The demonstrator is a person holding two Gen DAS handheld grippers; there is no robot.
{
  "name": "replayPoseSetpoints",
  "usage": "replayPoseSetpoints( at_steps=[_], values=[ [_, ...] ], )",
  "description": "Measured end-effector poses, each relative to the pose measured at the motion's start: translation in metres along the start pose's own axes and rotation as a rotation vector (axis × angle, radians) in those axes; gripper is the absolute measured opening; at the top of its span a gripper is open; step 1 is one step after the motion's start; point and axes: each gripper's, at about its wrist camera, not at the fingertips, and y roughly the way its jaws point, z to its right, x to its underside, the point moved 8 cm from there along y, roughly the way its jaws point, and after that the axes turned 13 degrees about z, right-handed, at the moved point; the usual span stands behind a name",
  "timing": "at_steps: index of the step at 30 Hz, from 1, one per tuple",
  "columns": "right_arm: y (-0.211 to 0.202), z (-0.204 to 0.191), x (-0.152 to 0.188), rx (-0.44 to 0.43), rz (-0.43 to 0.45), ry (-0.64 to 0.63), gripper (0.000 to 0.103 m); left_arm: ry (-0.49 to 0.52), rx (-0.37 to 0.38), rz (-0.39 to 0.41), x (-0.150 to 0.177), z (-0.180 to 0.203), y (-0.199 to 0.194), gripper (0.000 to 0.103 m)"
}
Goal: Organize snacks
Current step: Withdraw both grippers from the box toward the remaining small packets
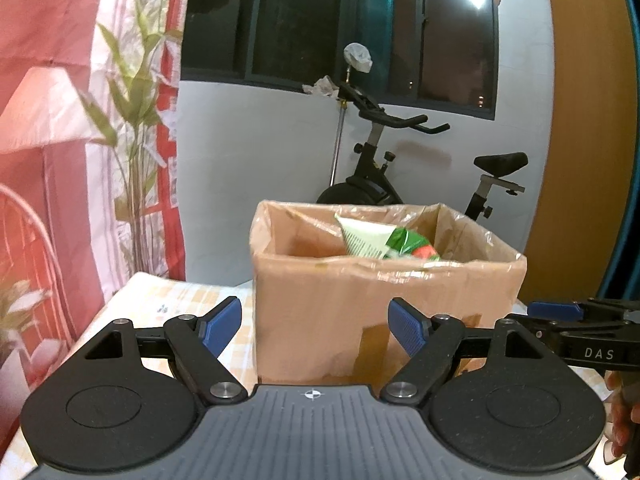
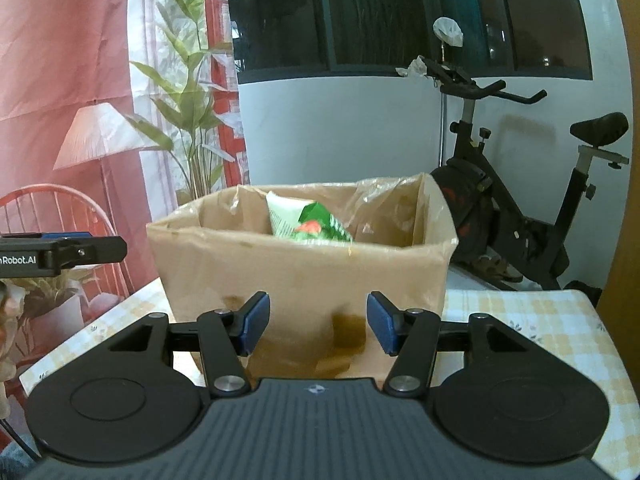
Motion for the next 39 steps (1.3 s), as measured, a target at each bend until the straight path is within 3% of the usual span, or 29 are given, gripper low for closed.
replayPoseSetpoints(
  at_steps=[19, 39],
  values=[
    [-0.011, 0.000, 0.067, 0.054, -0.081, 0.050, 0.058, -0.031, -0.073, -0.110, 0.073, -0.016, -0.010, 0.082],
    [-0.019, 0.013, 0.106, 0.103, -0.134, 0.047, 0.058, -0.019, -0.067, -0.152, 0.099, -0.007, -0.010, 0.082]
  ],
)
